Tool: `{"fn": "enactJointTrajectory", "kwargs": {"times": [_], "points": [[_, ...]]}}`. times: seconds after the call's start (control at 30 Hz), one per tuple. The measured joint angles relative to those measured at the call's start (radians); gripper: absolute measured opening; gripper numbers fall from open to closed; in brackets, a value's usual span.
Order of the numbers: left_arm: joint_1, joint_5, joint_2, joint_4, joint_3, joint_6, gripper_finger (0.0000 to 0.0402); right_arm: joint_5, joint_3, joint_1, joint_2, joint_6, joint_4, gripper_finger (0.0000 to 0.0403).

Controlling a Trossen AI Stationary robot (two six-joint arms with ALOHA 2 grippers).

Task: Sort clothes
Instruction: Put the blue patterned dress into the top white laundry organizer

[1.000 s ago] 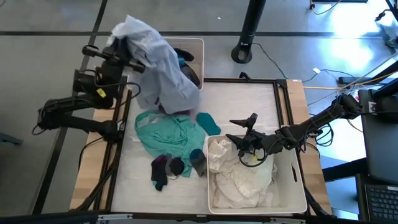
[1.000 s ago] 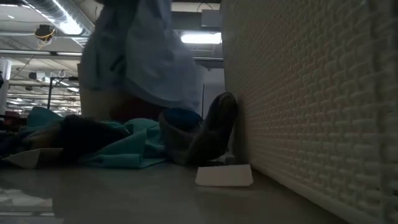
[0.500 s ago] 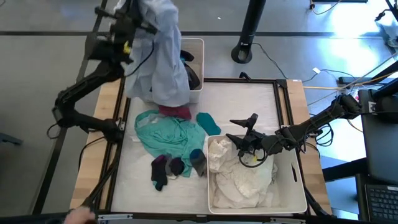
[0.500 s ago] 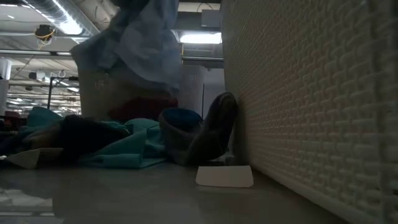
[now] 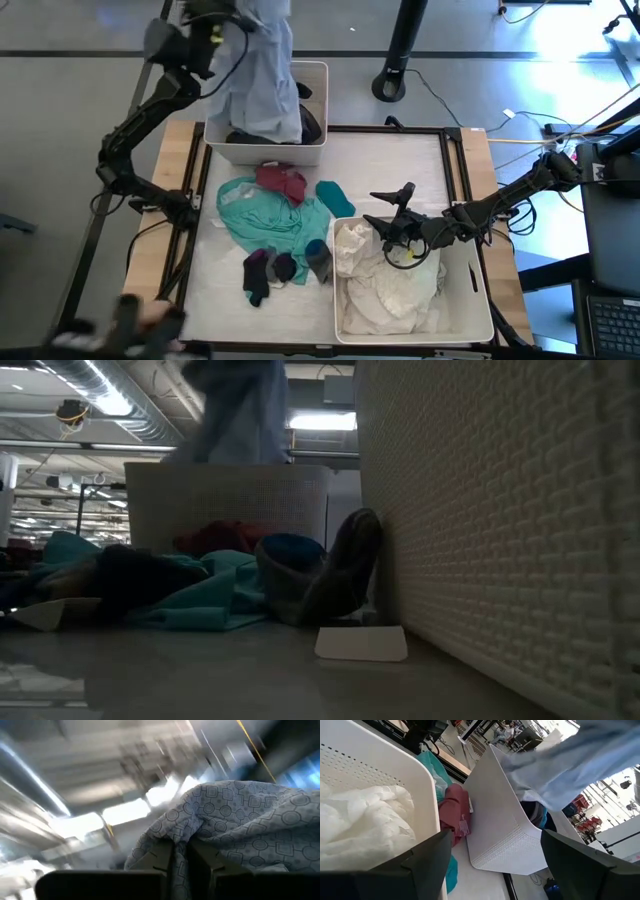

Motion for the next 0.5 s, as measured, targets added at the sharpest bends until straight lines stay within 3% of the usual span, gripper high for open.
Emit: {"fn": "enactJointTrajectory", "kwargs": {"times": [0.27,0.5], "points": [[-0.001,-0.009,0.014,-0.680,-0.001,-0.205,0.0031,-0.030,0.000,0.000,-0.001,0.000,-0.003,0.0310],[-0.005,-0.010,0.095,-1.043,-0.002,-0.353,0.0016,-0.037,0.000,0.000,-0.001,0.000,-0.003,0.0310]]}}
